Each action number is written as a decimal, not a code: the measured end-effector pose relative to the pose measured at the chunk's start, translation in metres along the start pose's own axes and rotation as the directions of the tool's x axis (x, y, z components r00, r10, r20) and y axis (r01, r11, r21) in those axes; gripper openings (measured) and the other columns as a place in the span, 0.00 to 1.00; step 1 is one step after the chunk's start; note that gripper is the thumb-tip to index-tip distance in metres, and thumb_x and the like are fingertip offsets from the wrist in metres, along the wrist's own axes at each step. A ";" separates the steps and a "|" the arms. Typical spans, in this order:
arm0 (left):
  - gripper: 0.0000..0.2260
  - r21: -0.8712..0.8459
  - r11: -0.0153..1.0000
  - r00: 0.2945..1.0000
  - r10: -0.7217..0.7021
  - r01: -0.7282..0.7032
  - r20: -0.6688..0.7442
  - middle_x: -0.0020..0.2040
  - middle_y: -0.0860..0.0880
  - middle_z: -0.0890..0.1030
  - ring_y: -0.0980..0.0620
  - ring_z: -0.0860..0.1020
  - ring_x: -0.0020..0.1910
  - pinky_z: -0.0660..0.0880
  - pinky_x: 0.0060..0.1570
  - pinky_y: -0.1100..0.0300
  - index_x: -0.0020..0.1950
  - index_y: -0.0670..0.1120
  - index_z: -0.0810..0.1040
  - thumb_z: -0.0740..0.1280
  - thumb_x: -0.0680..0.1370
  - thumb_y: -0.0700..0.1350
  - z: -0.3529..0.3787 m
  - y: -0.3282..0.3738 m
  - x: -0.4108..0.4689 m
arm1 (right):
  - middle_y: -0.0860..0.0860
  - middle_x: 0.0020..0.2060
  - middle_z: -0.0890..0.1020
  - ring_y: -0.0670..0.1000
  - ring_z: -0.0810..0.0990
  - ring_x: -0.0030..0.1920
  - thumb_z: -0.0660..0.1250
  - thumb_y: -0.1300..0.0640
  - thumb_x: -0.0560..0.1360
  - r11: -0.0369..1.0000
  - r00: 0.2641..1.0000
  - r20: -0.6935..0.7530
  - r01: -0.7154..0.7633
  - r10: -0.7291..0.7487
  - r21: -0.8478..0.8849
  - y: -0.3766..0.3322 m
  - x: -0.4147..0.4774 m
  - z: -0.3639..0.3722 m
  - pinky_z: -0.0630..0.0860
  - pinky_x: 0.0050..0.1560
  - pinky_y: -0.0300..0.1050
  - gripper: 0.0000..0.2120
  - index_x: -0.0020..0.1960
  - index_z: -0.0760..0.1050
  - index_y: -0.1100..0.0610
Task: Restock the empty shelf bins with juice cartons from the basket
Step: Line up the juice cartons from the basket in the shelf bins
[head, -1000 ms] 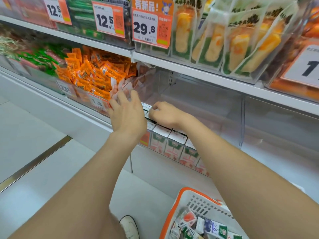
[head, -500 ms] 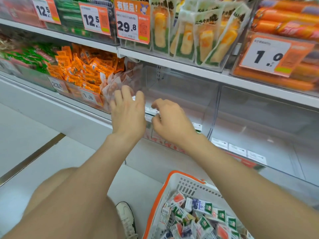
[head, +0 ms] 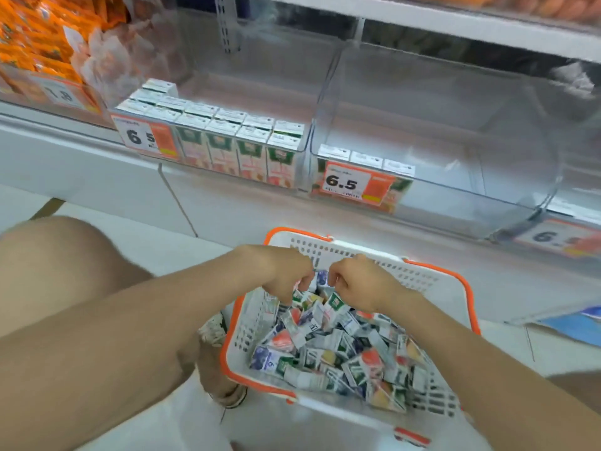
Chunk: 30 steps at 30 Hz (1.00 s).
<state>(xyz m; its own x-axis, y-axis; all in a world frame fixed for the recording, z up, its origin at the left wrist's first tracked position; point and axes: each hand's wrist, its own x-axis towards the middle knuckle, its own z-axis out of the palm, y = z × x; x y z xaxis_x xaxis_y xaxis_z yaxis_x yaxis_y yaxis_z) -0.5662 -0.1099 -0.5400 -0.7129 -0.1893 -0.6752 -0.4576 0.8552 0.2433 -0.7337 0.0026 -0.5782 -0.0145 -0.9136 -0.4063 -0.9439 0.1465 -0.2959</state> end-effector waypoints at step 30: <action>0.12 -0.314 0.908 0.942 -0.321 0.278 -0.093 0.44 0.46 0.78 0.50 0.76 0.39 0.70 0.36 0.57 0.46 0.43 0.75 0.71 0.79 0.51 0.094 0.003 0.099 | 0.59 0.67 0.68 0.61 0.80 0.54 0.69 0.71 0.74 0.933 0.950 -0.030 -0.300 0.312 0.198 0.039 0.042 0.144 0.77 0.50 0.50 0.32 0.75 0.67 0.54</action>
<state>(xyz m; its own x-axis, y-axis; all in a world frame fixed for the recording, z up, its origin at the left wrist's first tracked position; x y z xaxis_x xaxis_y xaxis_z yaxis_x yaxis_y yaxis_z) -0.5886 -0.0808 -0.6719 -0.5742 -0.4982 -0.6497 -0.7808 0.5718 0.2517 -0.7232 0.0247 -0.7315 -0.3181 -0.8332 -0.4524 -0.8112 0.4861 -0.3249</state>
